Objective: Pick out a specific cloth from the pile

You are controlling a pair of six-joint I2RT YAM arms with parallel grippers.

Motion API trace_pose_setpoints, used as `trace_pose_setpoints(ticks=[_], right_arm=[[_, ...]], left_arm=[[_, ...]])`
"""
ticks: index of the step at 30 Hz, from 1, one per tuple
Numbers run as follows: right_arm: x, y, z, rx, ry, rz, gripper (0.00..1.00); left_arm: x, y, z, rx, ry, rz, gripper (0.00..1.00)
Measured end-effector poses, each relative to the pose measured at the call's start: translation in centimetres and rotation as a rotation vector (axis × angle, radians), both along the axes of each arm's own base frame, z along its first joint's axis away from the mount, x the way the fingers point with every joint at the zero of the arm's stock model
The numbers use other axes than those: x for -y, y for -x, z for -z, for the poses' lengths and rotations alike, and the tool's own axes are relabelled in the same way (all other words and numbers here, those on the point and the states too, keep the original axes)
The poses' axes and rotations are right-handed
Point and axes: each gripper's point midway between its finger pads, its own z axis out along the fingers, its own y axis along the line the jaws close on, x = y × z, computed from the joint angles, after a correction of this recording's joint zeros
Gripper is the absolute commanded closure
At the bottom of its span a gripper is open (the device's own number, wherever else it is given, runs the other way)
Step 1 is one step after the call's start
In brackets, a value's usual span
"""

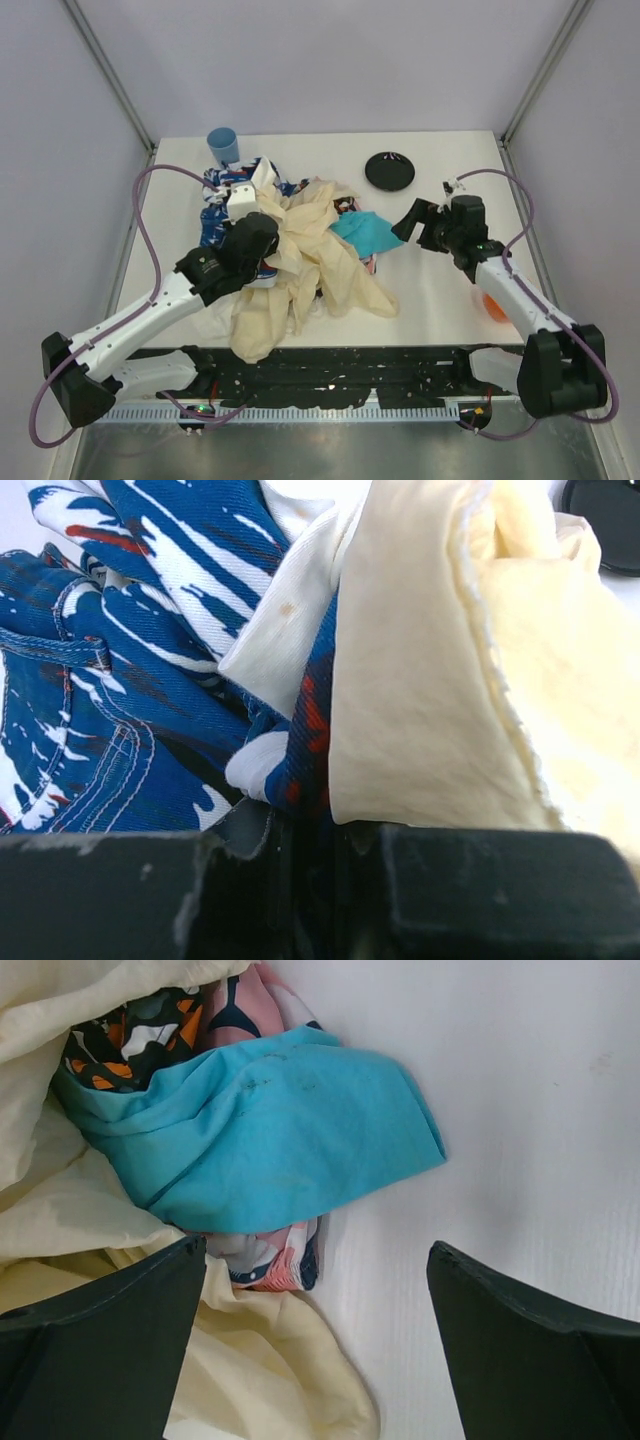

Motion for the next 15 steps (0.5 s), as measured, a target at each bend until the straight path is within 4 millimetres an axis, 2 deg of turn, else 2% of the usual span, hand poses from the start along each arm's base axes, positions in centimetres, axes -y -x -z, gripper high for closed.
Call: trace_pose_setpoints(ticks=[4, 8, 11, 15], right_arm=[[-2.7, -2.6, 1.6, -0.060, 0.036, -0.044, 0.05], [-5.7, -6.5, 1.6, -0.069, 0.086, -0.071, 0.05], [-6.5, -8.7, 2.3, -0.077, 0.116, -0.057, 0.05], [-7.0, -9.8, 5.9, -0.153, 0.177, -0.040, 0.04]], left_arm=[[-0.2, 0.0, 0.3, -0.003, 0.001, -0.002, 1.00], [-0.3, 0.0, 0.5, -0.007, 0.002, -0.003, 1.00], [-0.4, -0.1, 0.7, -0.008, 0.002, -0.007, 1.00], [-0.4, -0.1, 0.8, -0.007, 0.004, -0.004, 1.00]])
